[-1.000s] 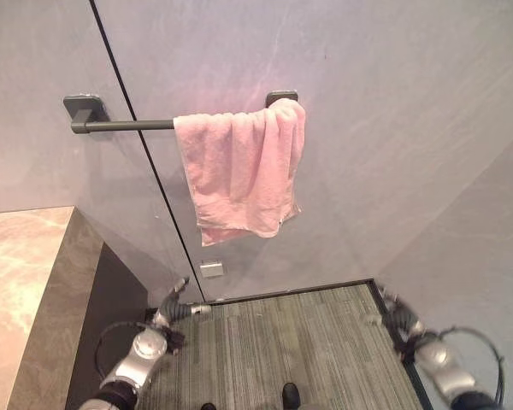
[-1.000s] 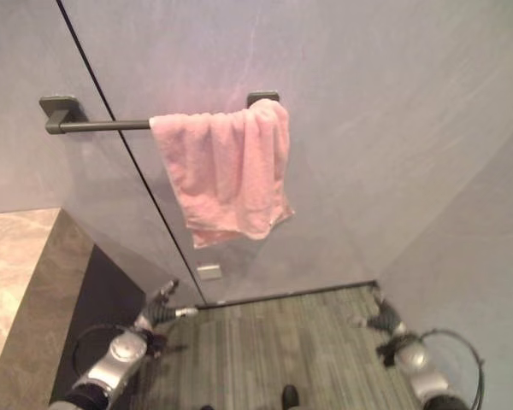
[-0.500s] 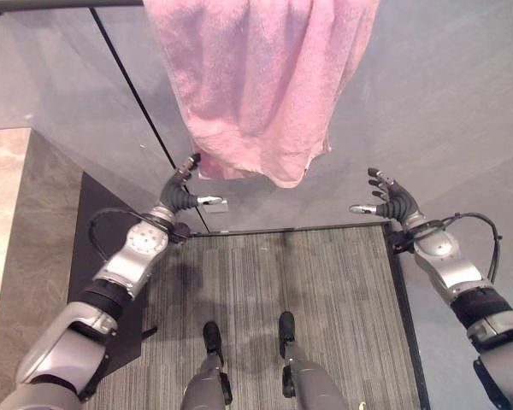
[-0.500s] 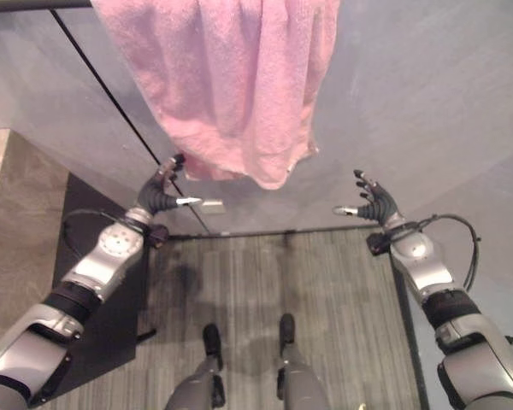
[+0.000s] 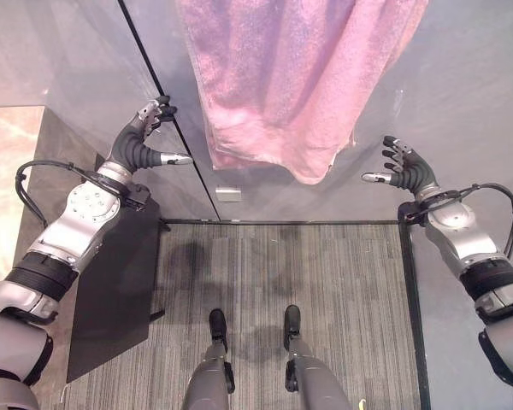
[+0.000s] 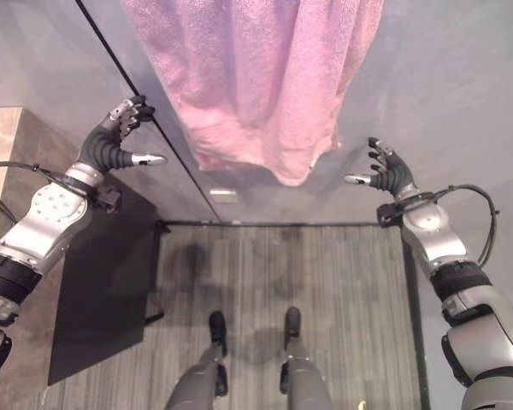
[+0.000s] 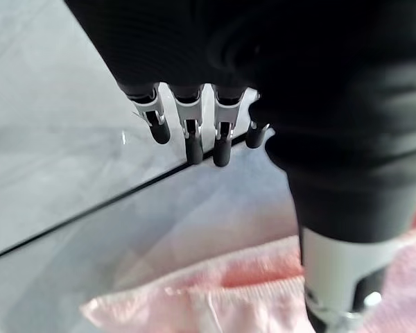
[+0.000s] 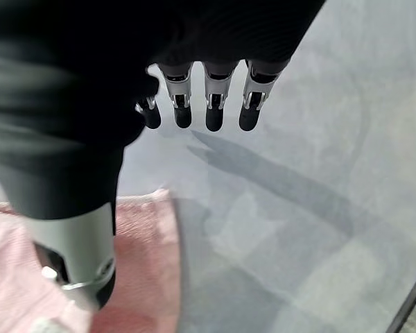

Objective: Put brush and paste in cup on sink, flatten towel.

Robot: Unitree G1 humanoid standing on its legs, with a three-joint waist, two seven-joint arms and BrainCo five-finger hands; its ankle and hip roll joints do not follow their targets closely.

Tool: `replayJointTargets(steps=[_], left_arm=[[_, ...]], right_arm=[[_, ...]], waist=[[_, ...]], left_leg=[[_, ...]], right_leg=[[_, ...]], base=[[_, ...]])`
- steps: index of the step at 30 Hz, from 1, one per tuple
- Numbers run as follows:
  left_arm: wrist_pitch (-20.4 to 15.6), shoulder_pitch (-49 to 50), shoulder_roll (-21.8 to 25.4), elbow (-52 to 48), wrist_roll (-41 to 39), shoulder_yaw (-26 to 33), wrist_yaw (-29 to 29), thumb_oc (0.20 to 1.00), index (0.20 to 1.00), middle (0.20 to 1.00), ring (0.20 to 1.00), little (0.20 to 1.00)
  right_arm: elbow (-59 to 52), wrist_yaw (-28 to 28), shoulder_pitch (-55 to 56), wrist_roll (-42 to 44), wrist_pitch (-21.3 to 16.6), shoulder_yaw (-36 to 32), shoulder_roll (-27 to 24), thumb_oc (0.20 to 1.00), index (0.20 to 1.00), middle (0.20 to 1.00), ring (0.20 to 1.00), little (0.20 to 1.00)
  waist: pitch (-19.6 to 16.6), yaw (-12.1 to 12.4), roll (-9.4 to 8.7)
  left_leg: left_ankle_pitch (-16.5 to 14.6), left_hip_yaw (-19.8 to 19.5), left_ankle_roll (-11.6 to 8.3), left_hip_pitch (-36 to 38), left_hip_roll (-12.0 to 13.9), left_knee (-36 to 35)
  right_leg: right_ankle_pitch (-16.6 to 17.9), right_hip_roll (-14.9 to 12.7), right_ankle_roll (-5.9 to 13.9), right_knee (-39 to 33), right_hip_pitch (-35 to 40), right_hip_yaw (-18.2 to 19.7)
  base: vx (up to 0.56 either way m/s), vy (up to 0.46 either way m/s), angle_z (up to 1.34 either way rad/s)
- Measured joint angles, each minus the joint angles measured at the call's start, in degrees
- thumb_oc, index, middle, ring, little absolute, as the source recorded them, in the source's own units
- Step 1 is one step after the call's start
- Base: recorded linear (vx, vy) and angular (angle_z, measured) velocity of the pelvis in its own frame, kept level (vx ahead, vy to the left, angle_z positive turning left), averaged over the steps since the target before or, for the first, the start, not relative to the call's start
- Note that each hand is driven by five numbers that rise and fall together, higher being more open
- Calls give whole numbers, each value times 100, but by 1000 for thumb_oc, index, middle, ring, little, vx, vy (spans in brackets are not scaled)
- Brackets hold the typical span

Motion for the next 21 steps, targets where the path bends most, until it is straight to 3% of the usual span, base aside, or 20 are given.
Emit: replayJointTargets(steps=[10, 18, 21], left_arm=[[0, -301, 190, -924, -581, -893, -412, 1000, 1000, 1000, 1000, 1000], [2, -399, 107, -855, -628, -987, -471, 1000, 1000, 1000, 1000, 1000], [18, -376, -125, -794, -607, -974, -460, 1000, 1000, 1000, 1000, 1000]], right_arm=[[-545, 107, -70, 683, 3, 226, 7, 1000, 1000, 1000, 1000, 1000], [-669, 64, -302, 883, 15, 370, 163, 1000, 1000, 1000, 1000, 1000], [-663, -42, -448, 783, 100, 425, 298, 1000, 1000, 1000, 1000, 1000]], waist=[[2, -12, -1], [2, -26, -1], [-3, -28, -10]], left_leg=[[7, -14, -6, 86, 7, 1], [-1, -38, -14, 425, 15, -1], [-2, -28, -15, 525, 17, -1]], right_leg=[[5, 5, -7, 2, 106, -32], [-49, 7, -39, 0, 465, -109], [-47, 7, -42, 0, 567, -95]], base=[[17, 3, 1], [41, 15, 3], [24, 6, -1]])
